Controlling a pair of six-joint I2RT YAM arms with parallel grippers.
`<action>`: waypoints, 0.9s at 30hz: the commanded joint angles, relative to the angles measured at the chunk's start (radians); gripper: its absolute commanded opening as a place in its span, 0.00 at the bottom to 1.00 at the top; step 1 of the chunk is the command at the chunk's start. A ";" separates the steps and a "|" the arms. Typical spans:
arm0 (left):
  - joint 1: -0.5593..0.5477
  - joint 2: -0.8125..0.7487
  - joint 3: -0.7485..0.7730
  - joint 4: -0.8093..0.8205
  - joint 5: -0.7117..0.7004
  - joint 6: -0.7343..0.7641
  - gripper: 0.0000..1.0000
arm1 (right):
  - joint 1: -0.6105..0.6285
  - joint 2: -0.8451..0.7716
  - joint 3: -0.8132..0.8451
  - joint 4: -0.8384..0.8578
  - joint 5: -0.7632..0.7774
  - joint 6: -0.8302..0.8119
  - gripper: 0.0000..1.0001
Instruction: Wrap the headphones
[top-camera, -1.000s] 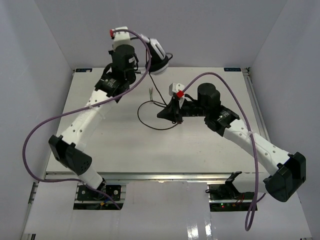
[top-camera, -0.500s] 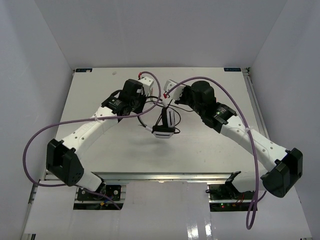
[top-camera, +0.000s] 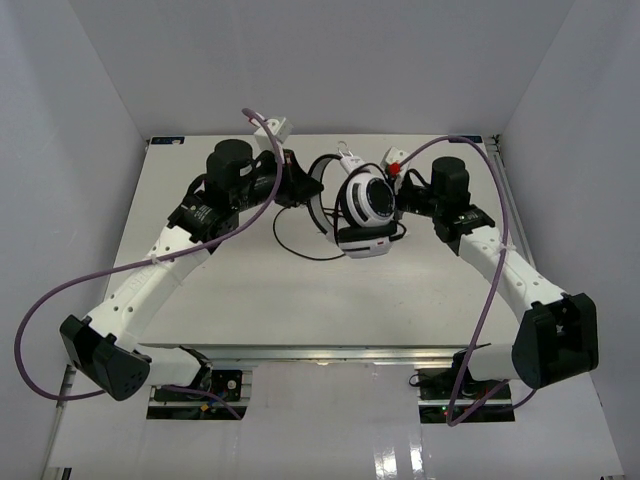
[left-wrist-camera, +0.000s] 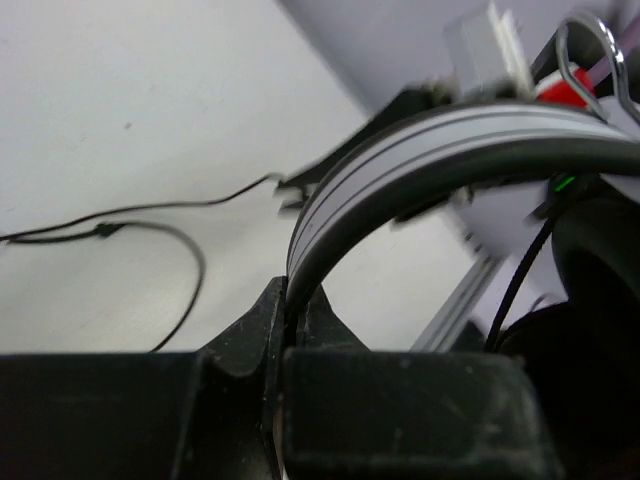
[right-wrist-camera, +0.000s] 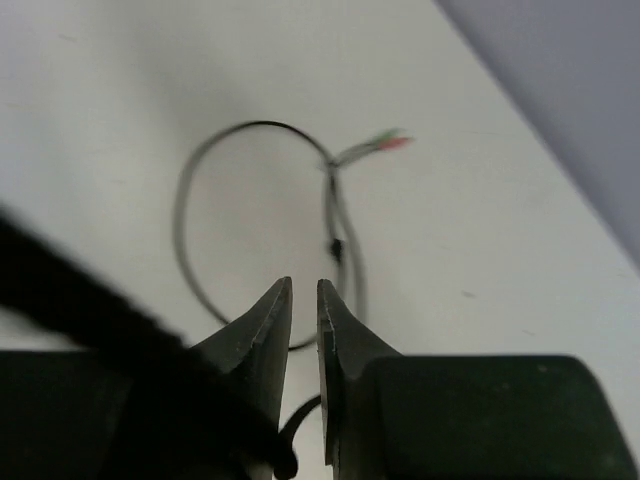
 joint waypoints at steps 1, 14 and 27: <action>0.019 -0.071 0.041 0.344 0.024 -0.388 0.00 | 0.025 0.022 -0.200 0.727 -0.627 0.792 0.31; 0.020 0.006 0.128 0.459 -0.474 -0.648 0.00 | 0.210 0.113 -0.272 1.518 -0.573 1.431 0.33; 0.133 0.181 0.426 0.087 -0.944 -0.072 0.00 | 0.276 -0.140 -0.130 0.062 -0.372 0.363 0.08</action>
